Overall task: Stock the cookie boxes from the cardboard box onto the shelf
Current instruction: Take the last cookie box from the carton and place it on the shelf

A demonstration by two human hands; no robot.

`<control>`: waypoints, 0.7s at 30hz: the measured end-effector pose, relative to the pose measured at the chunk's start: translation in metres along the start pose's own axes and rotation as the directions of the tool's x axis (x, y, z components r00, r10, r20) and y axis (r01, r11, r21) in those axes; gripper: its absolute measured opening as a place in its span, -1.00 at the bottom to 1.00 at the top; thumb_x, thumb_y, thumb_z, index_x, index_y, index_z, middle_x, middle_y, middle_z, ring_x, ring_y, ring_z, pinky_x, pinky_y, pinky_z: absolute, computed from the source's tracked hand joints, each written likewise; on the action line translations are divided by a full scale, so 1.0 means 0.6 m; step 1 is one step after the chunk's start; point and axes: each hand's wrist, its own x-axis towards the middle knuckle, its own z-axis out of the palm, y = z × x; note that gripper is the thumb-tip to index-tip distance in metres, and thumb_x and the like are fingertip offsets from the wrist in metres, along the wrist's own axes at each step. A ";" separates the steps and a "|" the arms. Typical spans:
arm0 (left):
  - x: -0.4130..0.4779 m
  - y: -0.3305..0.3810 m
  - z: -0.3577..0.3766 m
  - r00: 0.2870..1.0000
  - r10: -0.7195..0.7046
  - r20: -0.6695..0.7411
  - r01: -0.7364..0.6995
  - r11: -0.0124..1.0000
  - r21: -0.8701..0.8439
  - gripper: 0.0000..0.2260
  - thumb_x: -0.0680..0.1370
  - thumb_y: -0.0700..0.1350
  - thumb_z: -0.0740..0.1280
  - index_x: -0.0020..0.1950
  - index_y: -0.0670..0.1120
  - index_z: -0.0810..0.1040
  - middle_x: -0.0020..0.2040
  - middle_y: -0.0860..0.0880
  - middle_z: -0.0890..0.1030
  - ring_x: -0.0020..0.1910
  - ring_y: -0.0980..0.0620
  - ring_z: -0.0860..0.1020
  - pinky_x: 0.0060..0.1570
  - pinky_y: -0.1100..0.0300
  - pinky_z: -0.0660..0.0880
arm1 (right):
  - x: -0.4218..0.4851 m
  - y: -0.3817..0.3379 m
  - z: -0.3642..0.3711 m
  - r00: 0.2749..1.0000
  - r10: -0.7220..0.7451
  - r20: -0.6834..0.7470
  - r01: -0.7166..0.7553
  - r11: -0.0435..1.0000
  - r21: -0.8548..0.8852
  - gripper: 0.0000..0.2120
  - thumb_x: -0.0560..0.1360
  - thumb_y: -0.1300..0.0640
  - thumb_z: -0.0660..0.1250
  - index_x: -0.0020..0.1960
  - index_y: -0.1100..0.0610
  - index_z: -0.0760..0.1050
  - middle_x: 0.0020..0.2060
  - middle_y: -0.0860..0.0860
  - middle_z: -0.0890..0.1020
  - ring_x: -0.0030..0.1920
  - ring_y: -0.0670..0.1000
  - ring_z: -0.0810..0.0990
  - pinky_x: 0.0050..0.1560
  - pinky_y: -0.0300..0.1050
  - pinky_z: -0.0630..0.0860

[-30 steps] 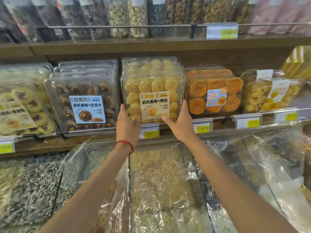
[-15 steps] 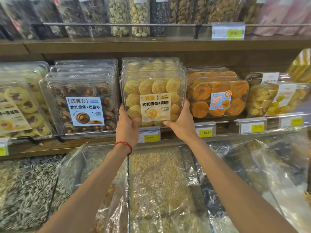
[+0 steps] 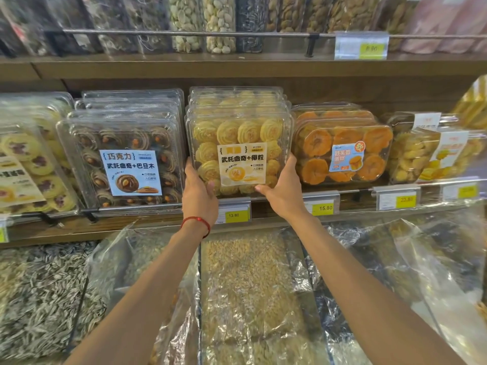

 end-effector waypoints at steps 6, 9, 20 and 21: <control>-0.004 0.002 0.000 1.000 -0.024 -0.018 0.023 0.998 -0.052 -0.33 0.63 -0.26 0.24 0.62 -0.06 -0.07 0.36 -0.18 0.48 0.30 -0.14 0.46 0.31 -0.05 0.42 | -0.004 -0.001 -0.001 0.999 0.035 0.011 -0.035 0.999 0.022 0.08 0.34 0.27 0.62 0.62 0.15 -0.03 0.54 0.06 0.32 0.54 0.06 0.31 0.56 0.13 0.26; -0.008 0.008 -0.002 0.999 -0.036 -0.031 0.034 0.997 -0.063 -0.35 0.63 -0.27 0.26 0.62 -0.10 -0.02 0.16 -0.11 0.53 0.09 -0.04 0.48 0.11 0.12 0.42 | -0.012 -0.005 -0.004 0.998 0.055 0.025 -0.056 0.998 0.025 0.13 0.40 0.29 0.58 0.66 0.14 -0.16 0.62 0.07 0.17 0.61 0.06 0.15 0.62 0.07 0.11; -0.026 0.015 0.007 0.989 -0.022 -0.148 0.013 0.998 -0.065 -0.39 0.60 -0.31 0.27 0.60 -0.13 0.10 0.47 -0.11 0.40 0.45 -0.09 0.37 0.42 -0.03 0.36 | -0.026 -0.001 -0.011 0.996 0.084 0.042 -0.084 0.996 0.017 0.02 0.53 0.27 0.46 0.66 0.15 -0.23 0.65 0.05 0.05 0.63 0.06 0.05 0.58 -0.04 0.03; -0.028 0.016 0.009 0.986 -0.023 -0.164 0.013 0.998 -0.061 -0.39 0.60 -0.31 0.26 0.60 -0.13 0.10 0.49 -0.12 0.38 0.46 -0.09 0.35 0.43 -0.05 0.34 | -0.026 0.000 -0.011 0.996 0.082 0.042 -0.083 0.996 0.022 0.01 0.53 0.27 0.47 0.66 0.15 -0.23 0.65 0.05 0.06 0.63 0.06 0.05 0.59 -0.03 0.04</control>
